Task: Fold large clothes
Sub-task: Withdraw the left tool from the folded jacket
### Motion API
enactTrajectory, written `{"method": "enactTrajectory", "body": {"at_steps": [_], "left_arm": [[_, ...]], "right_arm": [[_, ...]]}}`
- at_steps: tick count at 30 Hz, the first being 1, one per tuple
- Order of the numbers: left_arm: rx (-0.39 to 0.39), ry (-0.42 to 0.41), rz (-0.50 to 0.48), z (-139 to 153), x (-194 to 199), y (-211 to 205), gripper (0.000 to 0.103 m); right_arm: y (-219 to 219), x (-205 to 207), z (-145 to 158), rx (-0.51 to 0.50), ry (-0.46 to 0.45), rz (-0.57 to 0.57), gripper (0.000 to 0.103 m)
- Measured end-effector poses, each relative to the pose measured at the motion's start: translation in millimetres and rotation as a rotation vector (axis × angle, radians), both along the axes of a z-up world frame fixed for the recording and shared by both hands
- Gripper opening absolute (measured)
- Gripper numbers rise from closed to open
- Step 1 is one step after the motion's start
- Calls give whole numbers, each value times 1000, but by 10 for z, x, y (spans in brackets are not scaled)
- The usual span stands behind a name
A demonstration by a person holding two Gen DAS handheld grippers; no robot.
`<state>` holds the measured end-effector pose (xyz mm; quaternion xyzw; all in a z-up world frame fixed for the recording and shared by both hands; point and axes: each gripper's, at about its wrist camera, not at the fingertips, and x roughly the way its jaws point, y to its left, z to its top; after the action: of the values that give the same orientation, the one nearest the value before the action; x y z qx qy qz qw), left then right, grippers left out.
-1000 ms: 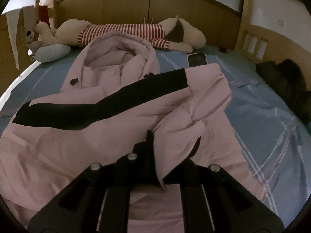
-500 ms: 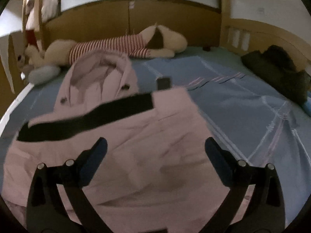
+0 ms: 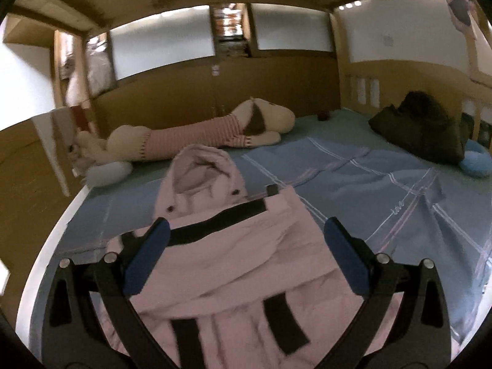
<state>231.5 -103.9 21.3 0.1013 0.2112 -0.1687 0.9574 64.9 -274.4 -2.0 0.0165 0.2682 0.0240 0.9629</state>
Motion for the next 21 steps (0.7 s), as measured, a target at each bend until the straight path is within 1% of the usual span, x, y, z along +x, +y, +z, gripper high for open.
{"method": "enactTrajectory", "body": {"at_steps": [3,6,8,10,12,14,18,21], "left_arm": [[6,-17,16,80,-305,212,101],[32,-31,39,50,-631,481,101],[40,-6,61,8,-795,672,101],[18,30,74,15,-905,820,101],[-21,48,85,65,-1044,978,101],[-29,41,96,113,-1158,1069,101],[-28,-7,98,240,-1448,1202,101],[-23,-35,109,185,-1570,1287,101]], "right_arm": [[58,17,9,4,-6,10,102],[109,28,26,12,-13,16,102],[148,21,47,20,-23,24,102],[182,13,60,20,-33,35,102],[225,11,64,8,-44,45,102],[263,25,57,-8,-51,44,102],[322,48,49,-9,-58,44,102],[404,73,32,-23,-73,58,102]]}}
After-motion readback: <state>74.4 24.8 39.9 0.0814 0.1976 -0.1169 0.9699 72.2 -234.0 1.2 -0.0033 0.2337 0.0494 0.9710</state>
